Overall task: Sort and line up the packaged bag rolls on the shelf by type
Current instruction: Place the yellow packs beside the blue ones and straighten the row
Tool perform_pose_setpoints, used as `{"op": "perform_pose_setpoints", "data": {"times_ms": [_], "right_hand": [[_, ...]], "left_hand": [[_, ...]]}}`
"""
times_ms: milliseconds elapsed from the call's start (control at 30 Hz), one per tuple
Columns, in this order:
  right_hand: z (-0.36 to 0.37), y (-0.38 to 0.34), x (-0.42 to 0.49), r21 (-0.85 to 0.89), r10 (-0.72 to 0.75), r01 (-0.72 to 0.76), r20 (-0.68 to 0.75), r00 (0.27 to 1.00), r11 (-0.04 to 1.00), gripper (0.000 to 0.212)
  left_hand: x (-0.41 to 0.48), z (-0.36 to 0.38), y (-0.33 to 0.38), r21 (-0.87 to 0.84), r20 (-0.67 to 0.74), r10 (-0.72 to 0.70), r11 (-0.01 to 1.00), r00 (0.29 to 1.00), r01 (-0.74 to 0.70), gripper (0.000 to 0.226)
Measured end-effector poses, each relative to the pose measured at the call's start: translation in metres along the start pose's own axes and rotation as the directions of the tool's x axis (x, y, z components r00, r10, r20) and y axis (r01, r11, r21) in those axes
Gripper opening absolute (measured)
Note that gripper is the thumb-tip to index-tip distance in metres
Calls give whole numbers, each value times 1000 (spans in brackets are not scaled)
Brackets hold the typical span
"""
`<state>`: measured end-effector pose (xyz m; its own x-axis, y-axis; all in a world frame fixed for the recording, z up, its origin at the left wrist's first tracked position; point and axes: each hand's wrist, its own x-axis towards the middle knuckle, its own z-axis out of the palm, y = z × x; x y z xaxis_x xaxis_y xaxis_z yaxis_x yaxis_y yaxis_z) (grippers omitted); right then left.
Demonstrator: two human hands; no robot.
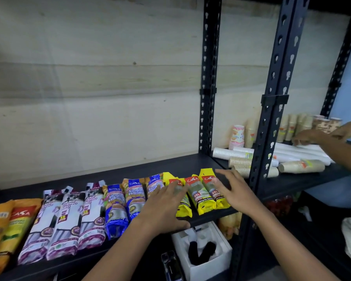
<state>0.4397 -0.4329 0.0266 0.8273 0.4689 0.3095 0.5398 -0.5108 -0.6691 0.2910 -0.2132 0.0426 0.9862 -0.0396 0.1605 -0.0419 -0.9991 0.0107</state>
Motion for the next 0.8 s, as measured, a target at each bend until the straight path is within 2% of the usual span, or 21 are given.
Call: {"op": "perform_pose_setpoints", "data": {"times_ms": [67,167,267,533,733,800], "right_hand": [[-3,-5,7,15,6,-7,112,994,1000,60],[1,-11,13,39,-6,-6,292,956,999,66],[14,-12,14,-9,-46,52,357,933,999,69],[26,-14,10,-236,-84,179,362,928,955,67],[33,-16,3,-328,-137,218,251,958,919,63],[35,-14,3,-342,-161,232,223,961,911,63]], "left_hand": [[0,0,-2,62,35,-7,998,999,4,97],[3,5,-3,121,12,10,993,1000,-12,81],[4,11,-2,114,-45,0,993,999,5,70],[8,22,12,67,-169,-40,996,985,52,65],[8,29,10,64,-155,-67,995,986,77,92],[12,27,12,93,-150,-87,990,985,101,94]]}}
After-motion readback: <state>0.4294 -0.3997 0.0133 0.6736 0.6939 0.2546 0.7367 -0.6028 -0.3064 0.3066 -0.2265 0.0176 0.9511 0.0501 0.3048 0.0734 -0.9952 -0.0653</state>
